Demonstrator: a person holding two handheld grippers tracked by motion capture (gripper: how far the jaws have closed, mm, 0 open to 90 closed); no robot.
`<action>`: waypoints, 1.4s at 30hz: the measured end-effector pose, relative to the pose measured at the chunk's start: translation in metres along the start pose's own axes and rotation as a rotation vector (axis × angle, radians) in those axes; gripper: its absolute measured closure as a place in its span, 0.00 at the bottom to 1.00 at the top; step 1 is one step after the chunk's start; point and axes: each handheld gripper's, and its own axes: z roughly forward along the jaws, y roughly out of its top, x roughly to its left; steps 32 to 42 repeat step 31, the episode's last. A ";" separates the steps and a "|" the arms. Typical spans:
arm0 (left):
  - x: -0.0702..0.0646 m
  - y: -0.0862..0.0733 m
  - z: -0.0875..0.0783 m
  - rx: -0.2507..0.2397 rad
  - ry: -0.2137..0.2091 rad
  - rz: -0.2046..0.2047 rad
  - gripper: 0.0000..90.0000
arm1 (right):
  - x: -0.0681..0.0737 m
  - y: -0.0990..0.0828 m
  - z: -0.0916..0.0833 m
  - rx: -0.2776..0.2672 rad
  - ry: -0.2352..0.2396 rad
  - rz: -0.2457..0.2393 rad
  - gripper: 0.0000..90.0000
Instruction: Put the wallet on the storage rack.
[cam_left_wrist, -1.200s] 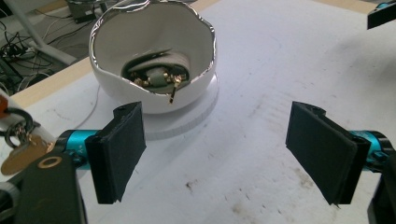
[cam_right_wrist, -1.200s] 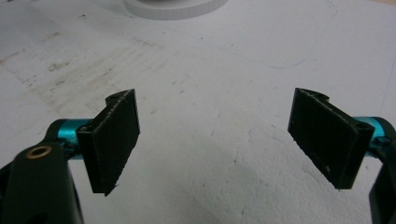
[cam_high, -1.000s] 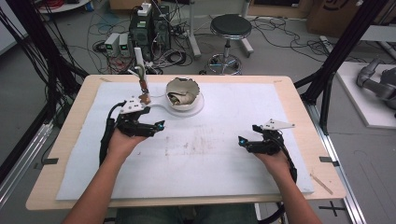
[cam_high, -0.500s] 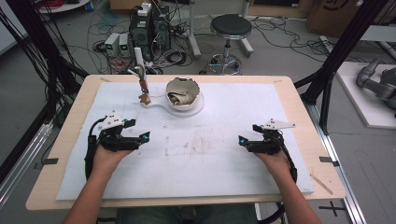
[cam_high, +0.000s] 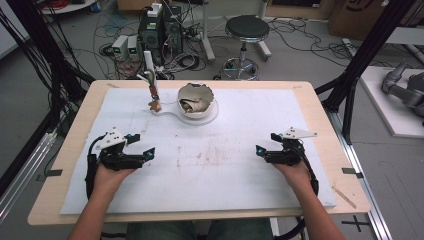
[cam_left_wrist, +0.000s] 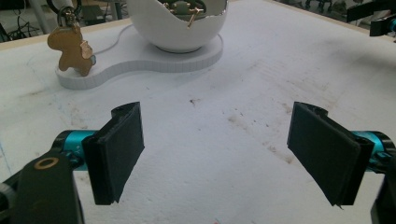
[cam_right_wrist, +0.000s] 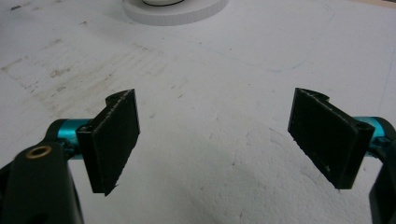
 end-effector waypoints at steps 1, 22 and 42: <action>0.000 0.000 0.001 0.002 -0.004 0.007 0.21 | 0.000 0.000 0.000 0.000 0.001 -0.002 0.19; -0.001 -0.004 0.003 0.018 -0.007 0.008 0.21 | 0.001 0.000 0.002 0.010 0.000 -0.014 0.19; 0.002 -0.005 0.005 0.034 -0.012 0.008 0.21 | 0.002 0.000 0.003 0.020 -0.001 -0.017 0.19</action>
